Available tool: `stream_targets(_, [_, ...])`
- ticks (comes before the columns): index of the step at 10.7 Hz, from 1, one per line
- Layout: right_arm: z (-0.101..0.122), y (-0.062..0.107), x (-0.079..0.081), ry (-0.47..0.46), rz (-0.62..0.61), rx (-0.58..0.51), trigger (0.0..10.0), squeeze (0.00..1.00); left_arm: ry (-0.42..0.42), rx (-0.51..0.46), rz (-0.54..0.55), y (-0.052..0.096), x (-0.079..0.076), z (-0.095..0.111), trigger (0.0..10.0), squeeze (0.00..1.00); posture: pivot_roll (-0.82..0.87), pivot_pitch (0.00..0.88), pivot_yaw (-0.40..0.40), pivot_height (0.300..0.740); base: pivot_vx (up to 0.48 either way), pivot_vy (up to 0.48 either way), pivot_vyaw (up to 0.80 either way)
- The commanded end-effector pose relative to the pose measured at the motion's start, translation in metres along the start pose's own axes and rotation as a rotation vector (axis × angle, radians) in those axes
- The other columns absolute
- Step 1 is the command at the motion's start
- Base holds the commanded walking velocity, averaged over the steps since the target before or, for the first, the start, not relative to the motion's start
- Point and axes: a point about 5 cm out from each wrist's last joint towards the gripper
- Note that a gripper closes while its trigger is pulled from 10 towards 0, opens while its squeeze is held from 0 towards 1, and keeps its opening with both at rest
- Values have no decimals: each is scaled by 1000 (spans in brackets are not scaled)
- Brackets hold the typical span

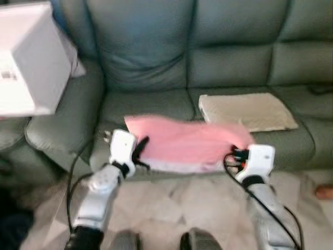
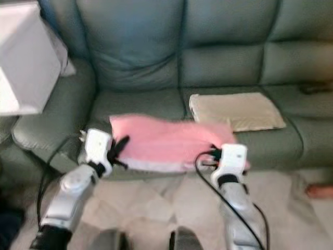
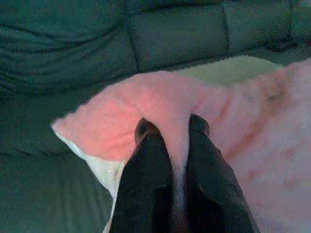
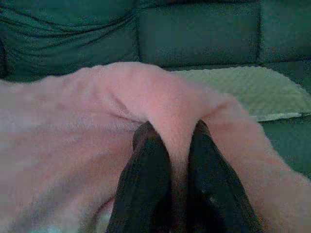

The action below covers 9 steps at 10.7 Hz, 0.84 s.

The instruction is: Move the pillow to the sofa

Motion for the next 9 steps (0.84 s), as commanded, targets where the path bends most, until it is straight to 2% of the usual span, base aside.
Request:
stream_targets(1, [7,-1,7,-8,21,-29,10000,0,-23,-10,42,3,9,2,10000,0,-69,105,-40,740,0,0,0])
stream_targets(3, [5,1,5,4,23,-26,10000,0,-10,6,47,6,8,-4,10000,0,-71,109,-49,740,0,0,0])
stream_targets(4, [8,3,6,42,45,-50,10000,0,32,7,55,10,9,-7,10000,0,-74,109,-50,740,0,0,0])
stream_targets(5, [8,4,6,43,43,-57,10000,0,36,7,58,11,9,-7,10000,0,-72,109,-51,740,0,0,538])
stream_targets(8, [9,5,7,35,31,-62,10000,0,49,-4,52,10,12,-5,10000,0,-72,113,-50,740,285,0,627])
stream_targets(9, [8,6,6,36,25,-63,10000,0,52,-3,48,12,12,-5,10000,0,-71,115,-49,740,345,0,0])
Point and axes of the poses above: a point about 5 cm out from each wrist's last joint towards the gripper, its own y axis pointing back from the gripper into the wrist, its own z axis along the axis of the wrist's last joint, x = y × z, and after that the axes turned 4 degrees about -y, right-handed
